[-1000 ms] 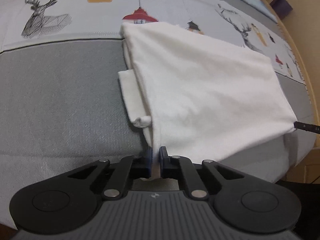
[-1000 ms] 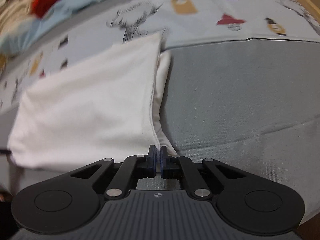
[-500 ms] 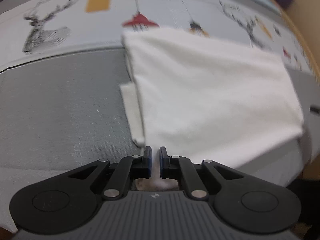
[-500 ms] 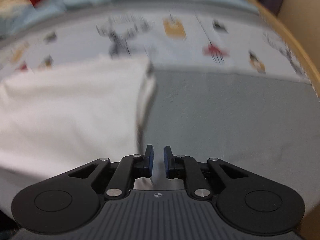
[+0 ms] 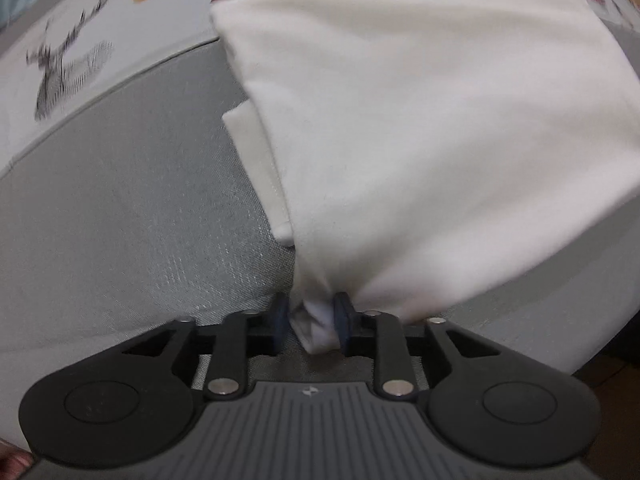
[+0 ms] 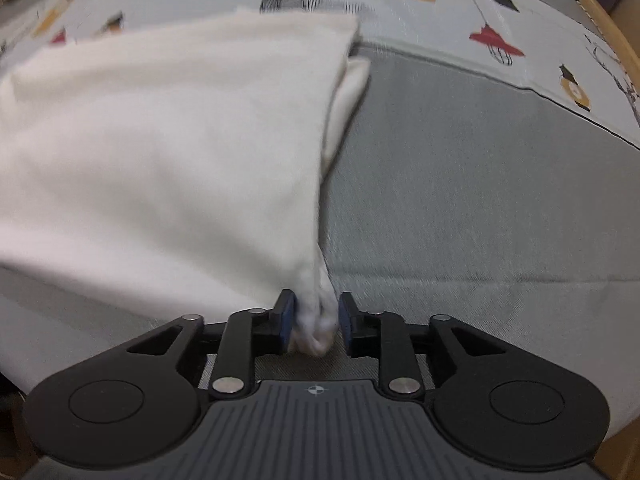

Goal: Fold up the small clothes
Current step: 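Grasp the folded edge with both grippers and fold it over once more, then open both grippers and release the folded shirt onto the runner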

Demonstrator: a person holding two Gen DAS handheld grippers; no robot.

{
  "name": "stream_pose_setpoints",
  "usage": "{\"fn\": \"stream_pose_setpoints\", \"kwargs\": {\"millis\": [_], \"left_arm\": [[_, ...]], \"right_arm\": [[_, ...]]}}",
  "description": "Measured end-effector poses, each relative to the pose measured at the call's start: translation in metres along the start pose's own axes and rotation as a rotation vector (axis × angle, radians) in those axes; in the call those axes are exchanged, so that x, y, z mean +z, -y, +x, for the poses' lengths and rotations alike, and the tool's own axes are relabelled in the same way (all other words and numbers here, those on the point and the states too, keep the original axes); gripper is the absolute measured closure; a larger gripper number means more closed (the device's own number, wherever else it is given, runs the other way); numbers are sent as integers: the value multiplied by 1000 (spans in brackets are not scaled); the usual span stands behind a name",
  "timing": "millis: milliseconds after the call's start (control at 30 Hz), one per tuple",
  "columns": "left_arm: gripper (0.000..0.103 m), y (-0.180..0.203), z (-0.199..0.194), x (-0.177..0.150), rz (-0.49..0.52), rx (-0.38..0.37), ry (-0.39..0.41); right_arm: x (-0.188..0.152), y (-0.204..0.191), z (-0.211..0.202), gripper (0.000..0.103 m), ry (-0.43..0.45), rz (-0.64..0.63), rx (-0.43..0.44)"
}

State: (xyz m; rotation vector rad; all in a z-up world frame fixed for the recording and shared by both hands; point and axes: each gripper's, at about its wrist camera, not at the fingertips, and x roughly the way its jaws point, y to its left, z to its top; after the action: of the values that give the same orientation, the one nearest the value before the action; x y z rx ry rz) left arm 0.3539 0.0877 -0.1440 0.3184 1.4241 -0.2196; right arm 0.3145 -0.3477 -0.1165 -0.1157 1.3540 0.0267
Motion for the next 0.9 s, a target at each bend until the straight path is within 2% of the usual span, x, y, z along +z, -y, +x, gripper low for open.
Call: {"fn": "stream_pose_setpoints", "kwargs": {"millis": [67, 133, 200, 233, 267, 400, 533, 633, 700, 900], "left_arm": [[74, -1, -16, 1, -32, -22, 49], [68, -5, -41, -1, -77, -27, 154], [51, -6, -71, -1, -121, 22, 251], [38, -5, -87, -2, -137, 42, 300], [32, -1, -102, -4, -147, 57, 346], [21, 16, -157, -25, -149, 98, 499], [17, 19, -175, -43, -185, 93, 579], [17, 13, -175, -55, -292, 74, 588], [17, 16, -175, -57, -278, 96, 607], [17, 2, -161, -58, -314, 93, 563]], "right_arm": [[0, 0, -5, 75, 13, -1, -12], [2, 2, -20, 75, 75, 37, -18], [5, 7, -48, 74, 198, 93, -18], [5, 11, -64, 72, 268, 126, -24], [4, 13, -82, 71, 343, 166, -34], [0, 8, -134, 65, 543, 236, -38], [-18, -18, -163, 58, 674, 196, 6], [-39, -41, -170, 56, 699, 212, 57], [-44, -53, -162, 56, 643, 230, 99], [-48, -97, -157, 57, 635, 194, 141]]}}
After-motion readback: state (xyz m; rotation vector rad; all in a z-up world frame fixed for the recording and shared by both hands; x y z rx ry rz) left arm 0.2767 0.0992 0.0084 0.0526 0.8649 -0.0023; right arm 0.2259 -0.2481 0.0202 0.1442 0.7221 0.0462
